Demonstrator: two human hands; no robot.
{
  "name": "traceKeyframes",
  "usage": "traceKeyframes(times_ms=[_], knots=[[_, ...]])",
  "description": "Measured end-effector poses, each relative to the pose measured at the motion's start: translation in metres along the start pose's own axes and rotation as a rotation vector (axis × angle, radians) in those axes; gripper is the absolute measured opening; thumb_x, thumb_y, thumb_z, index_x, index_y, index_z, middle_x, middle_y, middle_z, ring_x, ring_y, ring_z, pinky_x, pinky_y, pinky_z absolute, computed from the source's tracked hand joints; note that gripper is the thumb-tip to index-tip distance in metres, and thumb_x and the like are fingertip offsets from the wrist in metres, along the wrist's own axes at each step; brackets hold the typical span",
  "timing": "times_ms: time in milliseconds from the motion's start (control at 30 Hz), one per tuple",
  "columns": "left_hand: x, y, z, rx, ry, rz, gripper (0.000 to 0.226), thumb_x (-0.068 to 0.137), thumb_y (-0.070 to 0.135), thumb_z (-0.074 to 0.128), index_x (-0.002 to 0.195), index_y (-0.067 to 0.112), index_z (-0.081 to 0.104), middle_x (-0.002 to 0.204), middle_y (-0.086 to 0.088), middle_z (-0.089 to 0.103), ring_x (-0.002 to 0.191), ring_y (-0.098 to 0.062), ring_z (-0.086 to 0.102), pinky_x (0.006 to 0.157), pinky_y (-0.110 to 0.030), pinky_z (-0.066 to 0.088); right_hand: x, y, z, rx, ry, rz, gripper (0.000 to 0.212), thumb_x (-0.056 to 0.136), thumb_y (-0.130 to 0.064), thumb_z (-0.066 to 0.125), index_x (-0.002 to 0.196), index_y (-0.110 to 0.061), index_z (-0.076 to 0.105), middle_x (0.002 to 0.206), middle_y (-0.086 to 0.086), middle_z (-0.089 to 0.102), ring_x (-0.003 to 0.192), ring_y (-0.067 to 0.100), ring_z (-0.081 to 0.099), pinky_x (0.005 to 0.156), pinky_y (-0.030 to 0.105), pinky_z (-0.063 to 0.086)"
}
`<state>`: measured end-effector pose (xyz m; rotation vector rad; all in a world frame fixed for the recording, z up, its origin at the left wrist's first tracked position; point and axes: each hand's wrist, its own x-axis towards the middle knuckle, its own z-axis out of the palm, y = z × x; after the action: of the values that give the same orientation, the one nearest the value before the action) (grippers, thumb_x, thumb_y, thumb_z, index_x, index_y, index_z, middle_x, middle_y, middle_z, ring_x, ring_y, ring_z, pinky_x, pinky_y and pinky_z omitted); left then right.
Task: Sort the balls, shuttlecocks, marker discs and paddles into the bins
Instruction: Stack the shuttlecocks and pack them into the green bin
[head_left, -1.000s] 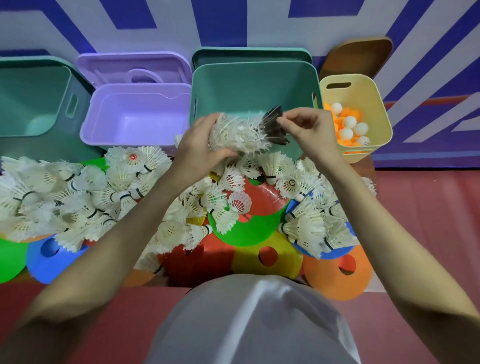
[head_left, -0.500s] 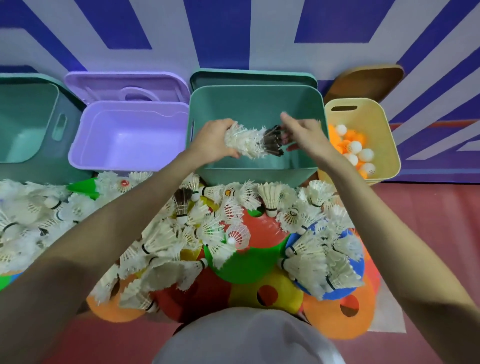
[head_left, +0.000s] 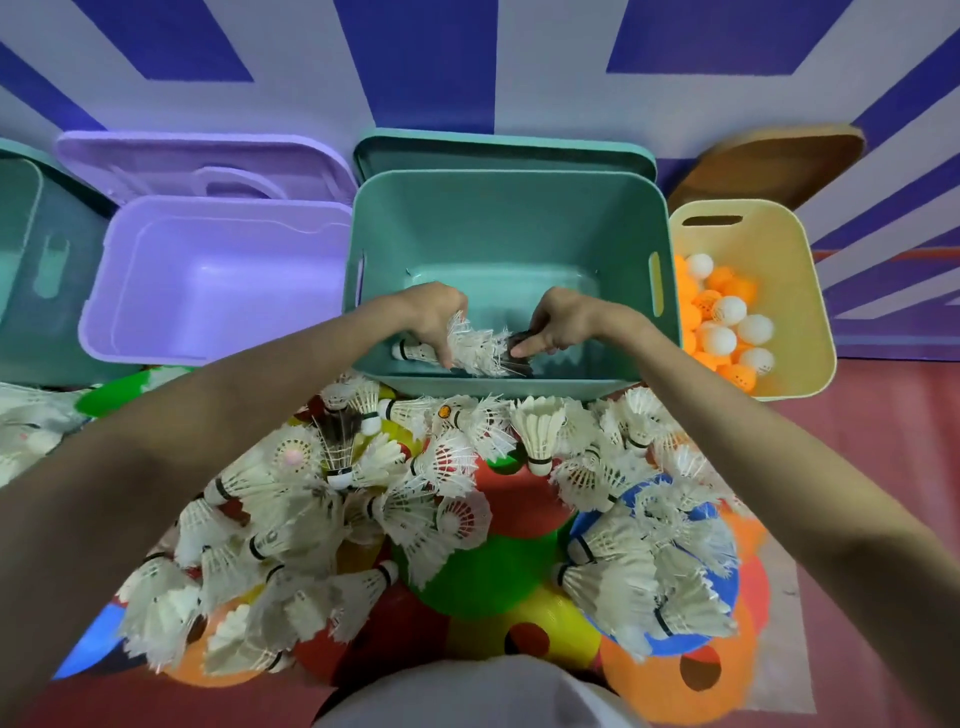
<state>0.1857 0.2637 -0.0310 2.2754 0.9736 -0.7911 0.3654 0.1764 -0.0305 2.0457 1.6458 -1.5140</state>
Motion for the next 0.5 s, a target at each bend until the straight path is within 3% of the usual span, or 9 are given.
traceKeyframes(times_ms=[167, 267, 367, 433, 500], knots=[[0.018, -0.002, 0.008, 0.034, -0.12, -0.001, 0.08, 0.069, 0.035, 0.085, 0.134, 0.008, 0.046, 0.122, -0.011, 0.058, 0.111, -0.028, 0.054, 0.085, -0.031, 0.044, 0.013, 0.003, 0.005, -0.141, -0.044, 0.053, 0.053, 0.076, -0.049, 0.073, 0.085, 0.003, 0.07, 0.069, 0.008, 0.062, 0.064, 0.019, 0.053, 0.062, 0.027, 0.041], [0.021, -0.001, 0.01, -0.004, -0.211, -0.006, 0.076, 0.076, 0.037, 0.079, 0.138, 0.008, 0.046, 0.119, -0.008, 0.059, 0.111, -0.027, 0.056, 0.089, -0.031, 0.046, 0.018, 0.004, 0.014, -0.2, -0.026, 0.053, 0.05, 0.086, -0.045, 0.065, 0.095, 0.004, 0.069, 0.085, 0.014, 0.069, 0.071, 0.021, 0.056, 0.069, 0.031, 0.047], [0.021, -0.003, 0.013, -0.005, -0.224, -0.001, 0.067, 0.082, 0.038, 0.074, 0.137, 0.01, 0.048, 0.125, -0.009, 0.059, 0.114, -0.026, 0.054, 0.096, -0.033, 0.043, 0.019, 0.003, 0.022, -0.265, -0.005, 0.053, 0.048, 0.091, -0.044, 0.059, 0.105, 0.002, 0.066, 0.106, 0.015, 0.067, 0.091, 0.027, 0.061, 0.079, 0.035, 0.047], [0.021, -0.005, 0.013, -0.013, -0.235, -0.009, 0.069, 0.08, 0.039, 0.075, 0.136, 0.011, 0.048, 0.118, -0.013, 0.064, 0.103, -0.027, 0.058, 0.094, -0.038, 0.047, 0.019, 0.001, 0.023, -0.281, -0.025, 0.055, 0.05, 0.092, -0.047, 0.056, 0.106, 0.001, 0.066, 0.108, 0.014, 0.067, 0.098, 0.029, 0.061, 0.083, 0.035, 0.047], [0.018, -0.006, 0.013, -0.023, -0.245, -0.01, 0.069, 0.08, 0.04, 0.075, 0.136, 0.011, 0.047, 0.119, -0.013, 0.063, 0.104, -0.028, 0.06, 0.096, -0.041, 0.048, 0.017, -0.002, 0.022, -0.298, -0.022, 0.053, 0.051, 0.093, -0.048, 0.053, 0.102, 0.001, 0.067, 0.105, 0.014, 0.067, 0.094, 0.029, 0.061, 0.078, 0.034, 0.046]])
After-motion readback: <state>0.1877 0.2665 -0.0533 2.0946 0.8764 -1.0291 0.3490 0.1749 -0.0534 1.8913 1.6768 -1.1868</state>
